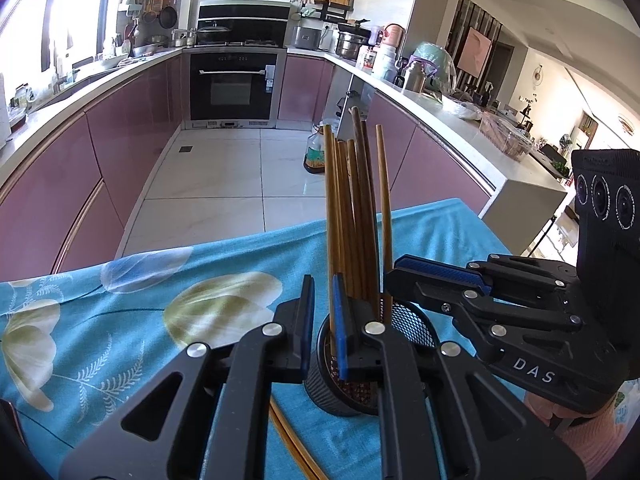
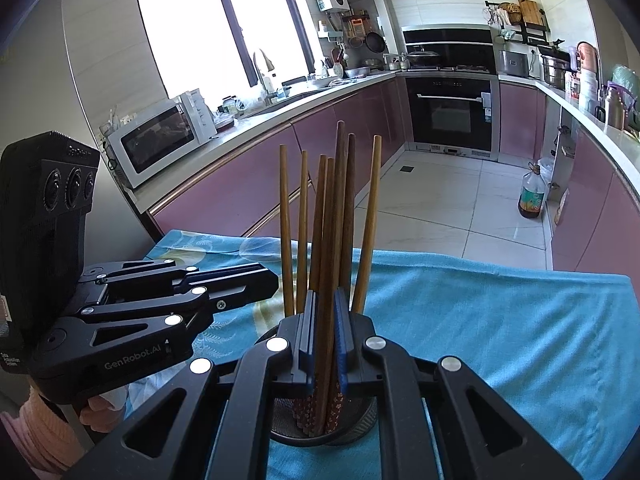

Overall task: Organize utensils
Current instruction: 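Open the right tool and withdraw from the holder, then lower the right tool to the last two chopsticks and close on one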

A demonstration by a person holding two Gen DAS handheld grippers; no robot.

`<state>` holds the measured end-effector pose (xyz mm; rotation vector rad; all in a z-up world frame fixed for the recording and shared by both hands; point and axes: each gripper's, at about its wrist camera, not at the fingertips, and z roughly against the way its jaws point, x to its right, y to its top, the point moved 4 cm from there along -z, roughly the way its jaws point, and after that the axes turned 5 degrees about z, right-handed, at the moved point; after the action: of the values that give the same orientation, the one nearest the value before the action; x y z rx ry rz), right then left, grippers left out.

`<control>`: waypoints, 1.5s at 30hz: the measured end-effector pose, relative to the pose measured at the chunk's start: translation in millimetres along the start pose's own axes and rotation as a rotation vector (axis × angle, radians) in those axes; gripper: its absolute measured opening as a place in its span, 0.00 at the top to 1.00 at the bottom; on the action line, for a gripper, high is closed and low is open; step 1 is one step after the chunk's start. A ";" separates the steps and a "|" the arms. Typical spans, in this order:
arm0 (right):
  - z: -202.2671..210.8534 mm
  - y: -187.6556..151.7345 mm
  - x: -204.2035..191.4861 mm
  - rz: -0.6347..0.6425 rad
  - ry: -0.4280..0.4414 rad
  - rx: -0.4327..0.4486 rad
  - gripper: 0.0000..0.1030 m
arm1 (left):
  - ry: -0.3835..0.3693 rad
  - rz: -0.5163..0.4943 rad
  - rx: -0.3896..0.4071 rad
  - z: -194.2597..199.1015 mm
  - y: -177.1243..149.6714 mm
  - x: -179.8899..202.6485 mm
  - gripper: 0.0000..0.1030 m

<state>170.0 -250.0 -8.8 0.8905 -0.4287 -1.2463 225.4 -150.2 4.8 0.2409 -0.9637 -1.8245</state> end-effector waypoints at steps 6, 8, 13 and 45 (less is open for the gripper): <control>20.8 -8.1 -7.6 0.023 0.023 0.043 0.79 | 0.052 -0.023 0.113 35.1 -8.8 -6.1 0.60; 31.4 -12.1 -17.3 0.061 0.030 0.066 0.72 | 0.079 -0.032 0.156 50.5 -16.6 -10.8 0.53; 53.3 -32.9 -50.6 0.164 0.101 0.076 0.64 | 0.147 -0.041 0.194 77.7 -46.3 -27.6 0.42; -26.3 -147.7 -98.4 0.130 0.080 -0.242 0.61 | 0.310 0.046 0.054 65.6 -164.7 -64.3 0.23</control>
<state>66.4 -156.7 -121.8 0.6924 -0.2614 -1.1122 105.5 -35.4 -84.6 0.5146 -0.7941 -1.6601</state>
